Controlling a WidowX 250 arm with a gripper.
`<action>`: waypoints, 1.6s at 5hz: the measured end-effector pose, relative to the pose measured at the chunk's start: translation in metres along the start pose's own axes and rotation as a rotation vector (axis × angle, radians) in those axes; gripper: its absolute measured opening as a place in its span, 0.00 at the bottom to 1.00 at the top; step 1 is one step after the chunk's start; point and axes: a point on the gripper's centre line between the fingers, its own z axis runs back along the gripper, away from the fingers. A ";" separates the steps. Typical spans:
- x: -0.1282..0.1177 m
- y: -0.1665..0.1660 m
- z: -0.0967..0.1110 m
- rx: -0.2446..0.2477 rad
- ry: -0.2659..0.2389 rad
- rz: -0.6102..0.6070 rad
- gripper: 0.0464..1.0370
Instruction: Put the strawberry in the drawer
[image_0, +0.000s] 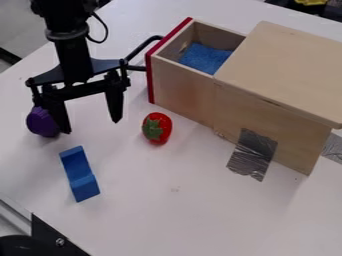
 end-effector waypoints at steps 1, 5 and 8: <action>-0.002 0.001 -0.004 0.009 0.016 -0.001 0.96; 0.016 -0.030 -0.020 -0.027 -0.062 -0.401 0.96; 0.014 -0.051 -0.029 -0.049 -0.086 -0.664 0.96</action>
